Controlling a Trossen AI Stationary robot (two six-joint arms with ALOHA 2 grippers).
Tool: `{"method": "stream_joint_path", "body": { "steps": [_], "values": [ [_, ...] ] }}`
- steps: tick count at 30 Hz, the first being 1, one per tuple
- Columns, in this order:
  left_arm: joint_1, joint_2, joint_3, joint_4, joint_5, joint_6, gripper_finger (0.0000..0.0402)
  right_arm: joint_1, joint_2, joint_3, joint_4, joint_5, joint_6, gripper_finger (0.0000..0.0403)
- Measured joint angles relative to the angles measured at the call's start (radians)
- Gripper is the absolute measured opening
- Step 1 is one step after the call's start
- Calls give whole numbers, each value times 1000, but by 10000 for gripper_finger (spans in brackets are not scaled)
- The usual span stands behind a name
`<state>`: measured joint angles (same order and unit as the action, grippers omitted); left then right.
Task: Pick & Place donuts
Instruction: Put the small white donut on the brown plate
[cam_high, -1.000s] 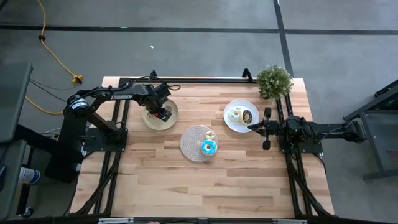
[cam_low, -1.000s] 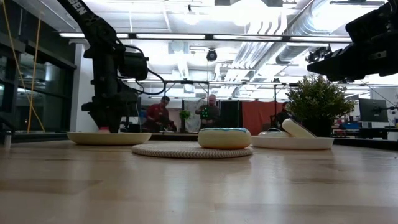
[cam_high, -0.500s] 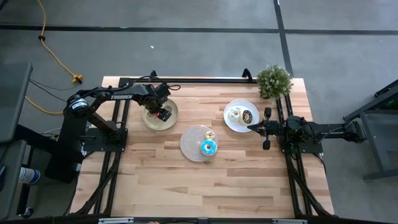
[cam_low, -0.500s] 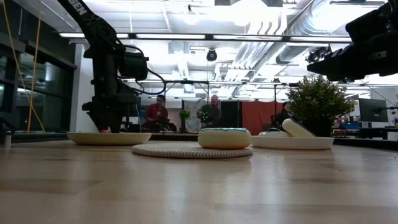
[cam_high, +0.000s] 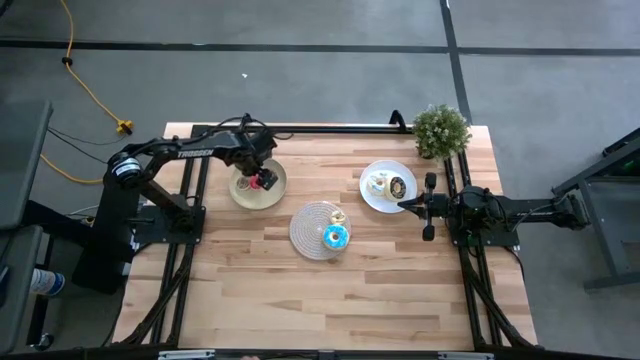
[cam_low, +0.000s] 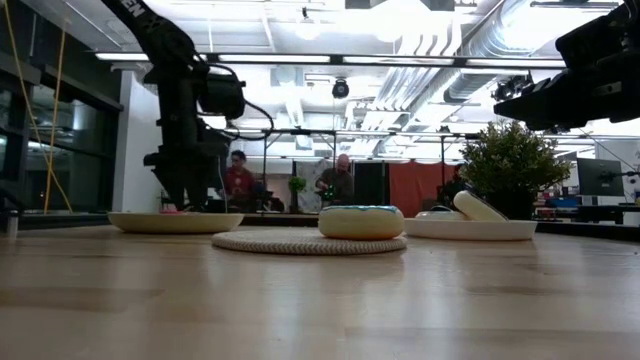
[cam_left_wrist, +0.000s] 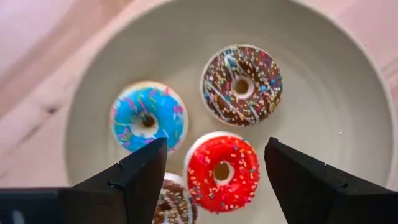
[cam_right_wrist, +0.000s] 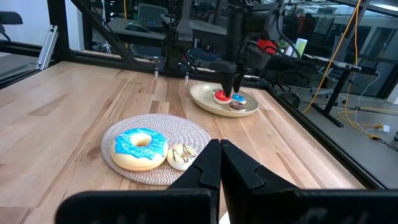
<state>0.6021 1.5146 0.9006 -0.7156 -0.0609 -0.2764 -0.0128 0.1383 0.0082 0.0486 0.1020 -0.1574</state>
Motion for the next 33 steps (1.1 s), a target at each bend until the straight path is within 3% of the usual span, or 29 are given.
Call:
{"method": "stream_joint_path", "body": {
  "steps": [11,20,33],
  "values": [
    [-38,0,221,-140,-39,29,262,0,0,0,0,0,0,0],
    [-118,22,429,-237,-24,-261,262,0,0,0,0,0,0,0],
    [-314,212,672,-311,28,-538,262,0,0,0,0,0,0,0]
  ]
}}
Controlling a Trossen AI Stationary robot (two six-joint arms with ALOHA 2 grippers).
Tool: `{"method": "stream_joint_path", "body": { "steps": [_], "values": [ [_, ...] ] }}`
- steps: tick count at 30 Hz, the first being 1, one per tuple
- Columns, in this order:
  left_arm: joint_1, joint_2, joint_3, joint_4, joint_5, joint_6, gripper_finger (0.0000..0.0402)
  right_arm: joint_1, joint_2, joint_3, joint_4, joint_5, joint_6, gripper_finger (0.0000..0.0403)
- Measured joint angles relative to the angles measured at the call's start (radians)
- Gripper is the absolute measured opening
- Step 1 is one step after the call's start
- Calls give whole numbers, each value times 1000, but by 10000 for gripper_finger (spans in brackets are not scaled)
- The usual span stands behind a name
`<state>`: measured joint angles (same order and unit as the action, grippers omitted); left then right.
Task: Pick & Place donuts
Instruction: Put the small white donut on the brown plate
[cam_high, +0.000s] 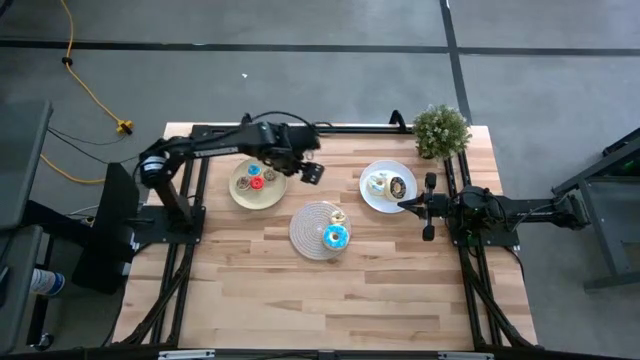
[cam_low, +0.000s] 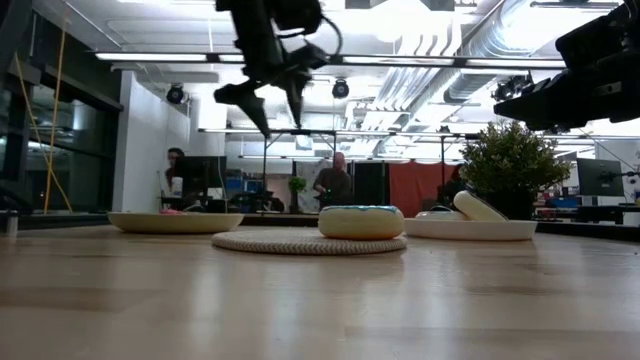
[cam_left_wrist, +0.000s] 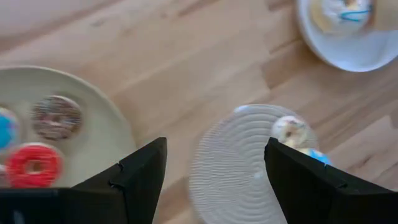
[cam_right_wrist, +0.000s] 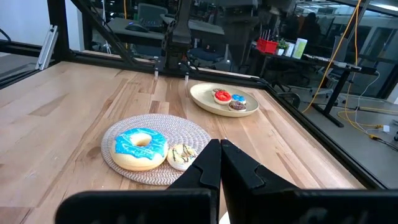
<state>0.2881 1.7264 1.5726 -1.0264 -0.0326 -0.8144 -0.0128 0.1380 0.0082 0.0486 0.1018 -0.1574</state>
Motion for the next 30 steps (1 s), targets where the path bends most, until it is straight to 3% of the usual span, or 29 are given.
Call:
{"method": "stream_joint_path", "body": {
  "steps": [11,30],
  "values": [
    [-135,197,153,6,58,-184,262,0,1,0,0,0,0,0],
    [-212,488,456,-36,104,-176,262,0,6,0,0,0,0,0]
  ]
}}
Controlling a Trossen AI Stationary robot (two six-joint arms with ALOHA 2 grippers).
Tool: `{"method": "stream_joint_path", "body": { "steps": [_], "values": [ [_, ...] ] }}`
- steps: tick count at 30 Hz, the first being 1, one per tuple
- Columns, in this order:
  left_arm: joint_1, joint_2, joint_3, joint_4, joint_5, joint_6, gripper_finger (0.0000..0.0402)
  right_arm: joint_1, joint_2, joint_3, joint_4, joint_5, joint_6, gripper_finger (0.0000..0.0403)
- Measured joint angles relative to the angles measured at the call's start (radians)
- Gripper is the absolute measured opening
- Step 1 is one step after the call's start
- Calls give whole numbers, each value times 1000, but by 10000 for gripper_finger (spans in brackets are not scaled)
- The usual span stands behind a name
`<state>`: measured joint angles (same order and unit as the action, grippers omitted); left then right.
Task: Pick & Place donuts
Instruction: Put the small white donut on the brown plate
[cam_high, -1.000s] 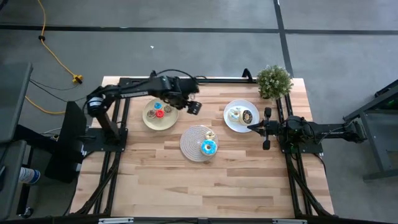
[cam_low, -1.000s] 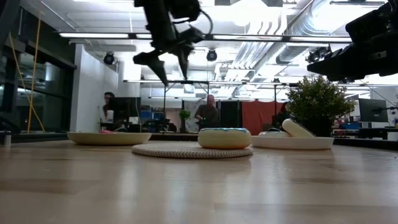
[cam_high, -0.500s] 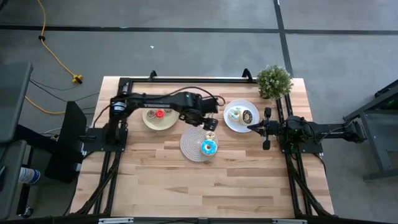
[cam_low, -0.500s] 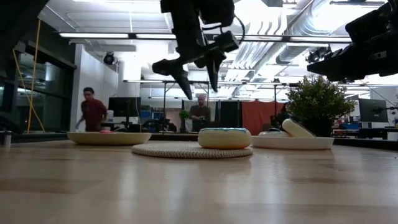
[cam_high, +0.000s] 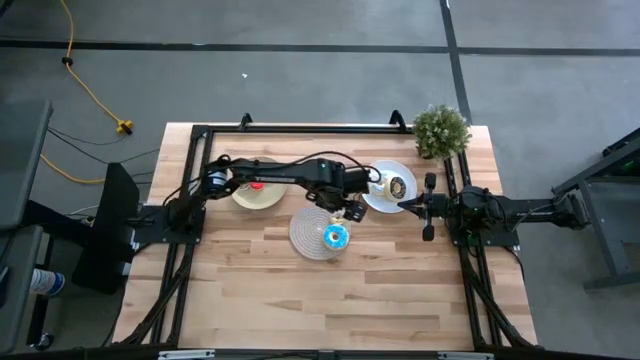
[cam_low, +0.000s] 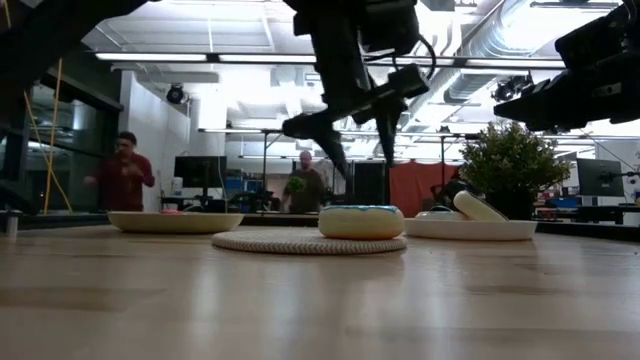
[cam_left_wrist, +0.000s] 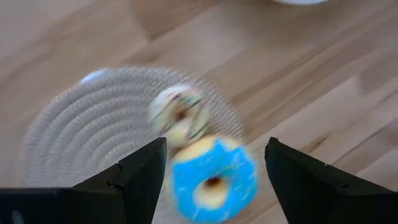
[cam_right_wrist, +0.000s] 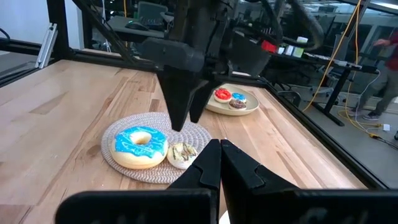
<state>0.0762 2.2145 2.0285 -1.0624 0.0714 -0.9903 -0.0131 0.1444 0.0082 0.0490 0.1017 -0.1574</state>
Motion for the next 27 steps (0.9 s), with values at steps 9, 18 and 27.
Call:
{"method": "stream_joint_path", "body": {
  "steps": [9,18,27],
  "values": [
    [-12,31,2,2,32,94,262,0,1,0,-1,1,0,0],
    [-11,38,2,-13,24,147,262,0,0,0,-1,0,0,0],
    [-12,78,0,6,56,206,262,0,0,0,0,0,0,0]
  ]
}}
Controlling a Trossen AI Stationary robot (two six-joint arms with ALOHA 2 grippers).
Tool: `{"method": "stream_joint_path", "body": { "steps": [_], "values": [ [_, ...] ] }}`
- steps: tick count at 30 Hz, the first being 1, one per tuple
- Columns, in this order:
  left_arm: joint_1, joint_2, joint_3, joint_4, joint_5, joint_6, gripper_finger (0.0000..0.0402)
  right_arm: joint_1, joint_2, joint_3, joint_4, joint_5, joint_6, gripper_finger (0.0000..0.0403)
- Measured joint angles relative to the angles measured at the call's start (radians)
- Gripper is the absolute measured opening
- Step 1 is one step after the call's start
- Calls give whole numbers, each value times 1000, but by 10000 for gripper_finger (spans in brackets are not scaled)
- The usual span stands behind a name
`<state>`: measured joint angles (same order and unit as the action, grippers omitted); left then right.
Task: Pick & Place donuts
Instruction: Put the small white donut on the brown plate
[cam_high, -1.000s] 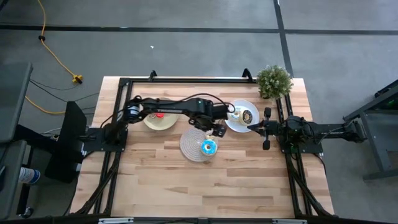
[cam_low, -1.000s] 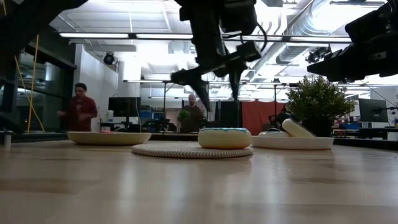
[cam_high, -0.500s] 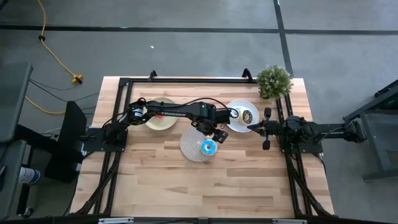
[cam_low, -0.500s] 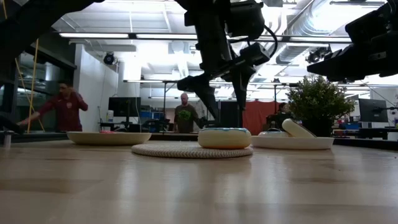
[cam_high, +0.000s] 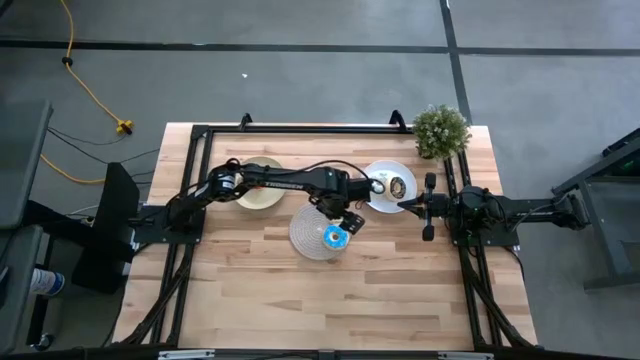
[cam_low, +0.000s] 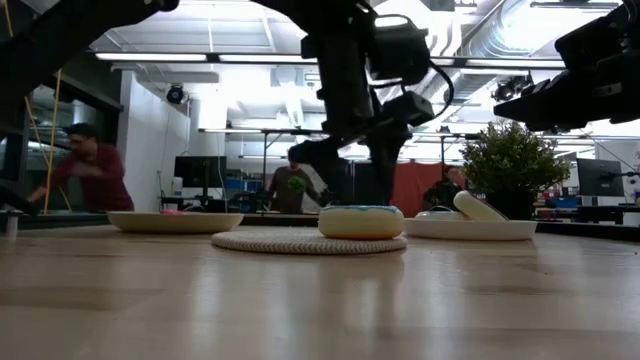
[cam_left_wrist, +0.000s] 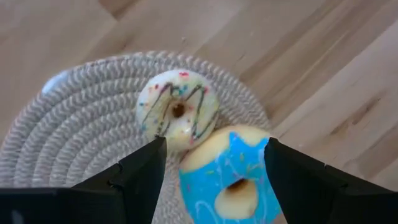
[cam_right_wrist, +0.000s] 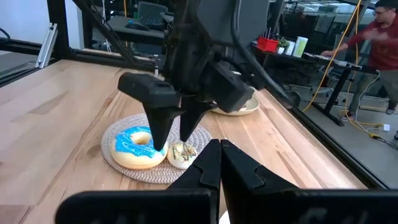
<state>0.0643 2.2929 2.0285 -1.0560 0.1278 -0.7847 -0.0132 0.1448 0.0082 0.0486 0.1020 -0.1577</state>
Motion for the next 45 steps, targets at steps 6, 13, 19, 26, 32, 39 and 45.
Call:
{"method": "stream_joint_path", "body": {
  "steps": [6,13,19,26,32,39,45],
  "values": [
    [0,-1,1,-7,-23,33,262,0,0,0,0,0,0,0],
    [1,-1,1,-16,-37,52,262,0,0,0,0,0,0,0],
    [8,-1,1,3,-39,85,262,0,0,0,0,0,0,0],
    [8,-1,1,14,-44,124,262,0,0,0,0,0,0,0],
    [14,-1,1,9,-65,155,262,0,0,0,0,0,0,0],
    [14,-1,1,6,-109,177,309,0,0,0,0,0,0,0],
    [14,-1,1,7,-133,152,367,0,0,0,0,0,0,0]
  ]
}}
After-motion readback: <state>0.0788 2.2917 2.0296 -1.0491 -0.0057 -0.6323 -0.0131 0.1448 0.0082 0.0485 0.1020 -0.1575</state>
